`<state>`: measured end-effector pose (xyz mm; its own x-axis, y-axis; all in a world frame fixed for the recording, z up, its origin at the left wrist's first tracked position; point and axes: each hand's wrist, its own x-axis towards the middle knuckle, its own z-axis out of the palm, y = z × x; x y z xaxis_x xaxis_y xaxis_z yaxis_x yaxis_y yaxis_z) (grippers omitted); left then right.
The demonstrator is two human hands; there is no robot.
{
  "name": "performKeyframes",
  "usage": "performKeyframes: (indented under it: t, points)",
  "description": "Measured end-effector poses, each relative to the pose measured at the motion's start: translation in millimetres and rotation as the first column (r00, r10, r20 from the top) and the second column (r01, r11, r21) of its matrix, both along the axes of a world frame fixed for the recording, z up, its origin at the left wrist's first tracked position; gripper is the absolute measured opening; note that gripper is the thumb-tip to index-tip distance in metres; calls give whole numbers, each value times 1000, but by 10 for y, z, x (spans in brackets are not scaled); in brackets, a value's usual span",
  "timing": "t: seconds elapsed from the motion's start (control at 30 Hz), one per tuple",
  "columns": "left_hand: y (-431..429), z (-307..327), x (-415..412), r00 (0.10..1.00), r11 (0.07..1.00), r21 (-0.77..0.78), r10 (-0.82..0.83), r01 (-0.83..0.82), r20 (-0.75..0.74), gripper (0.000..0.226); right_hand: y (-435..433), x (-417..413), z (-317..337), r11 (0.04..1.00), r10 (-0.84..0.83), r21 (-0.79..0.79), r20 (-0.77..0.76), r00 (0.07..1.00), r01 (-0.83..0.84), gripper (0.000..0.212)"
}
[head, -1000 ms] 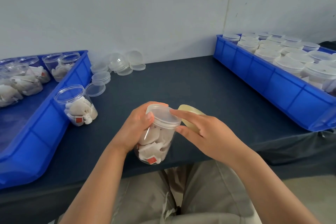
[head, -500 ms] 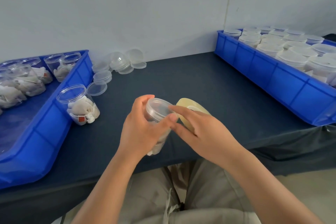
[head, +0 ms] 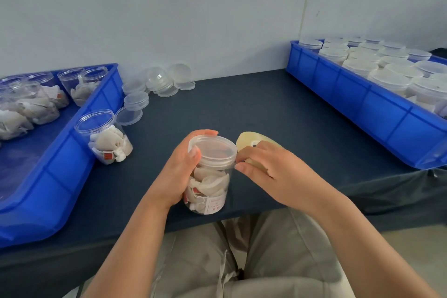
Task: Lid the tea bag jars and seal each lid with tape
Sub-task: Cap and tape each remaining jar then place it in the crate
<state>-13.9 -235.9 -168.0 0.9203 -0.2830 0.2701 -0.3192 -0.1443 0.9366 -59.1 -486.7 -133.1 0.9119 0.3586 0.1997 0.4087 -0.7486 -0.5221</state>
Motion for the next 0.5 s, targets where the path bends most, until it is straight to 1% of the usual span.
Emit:
performKeyframes:
  t: [0.1,0.17,0.23,0.3,0.33,0.4,0.5]
  points:
    - [-57,33,-5,1000,1000,10,-13,13,6,79,27,-33,-28,998,-52,29,35,998,51,35]
    - [-96,54,-44,996,998,21,62,-64,58,81,44,-65,-42,995,-82,54,56,995,79,32]
    - [-118,72,-112,981,991,27,126,-132,147,69,82,-88,-47,992,-95,89,78,992,88,29]
    - [-134,81,-164,976,989,54,129,-140,178,52,127,-105,-48,990,-104,99,85,991,96,27]
    - [-151,80,-186,975,986,73,134,-149,176,52,142,-109,-47,991,-108,87,92,990,100,26]
    - [-201,76,-222,964,973,86,196,-214,182,62,144,-115,-38,994,-99,57,92,991,94,25]
    - [-248,41,-251,937,952,52,286,-301,201,61,90,-103,-7,998,-30,48,2,1000,30,27]
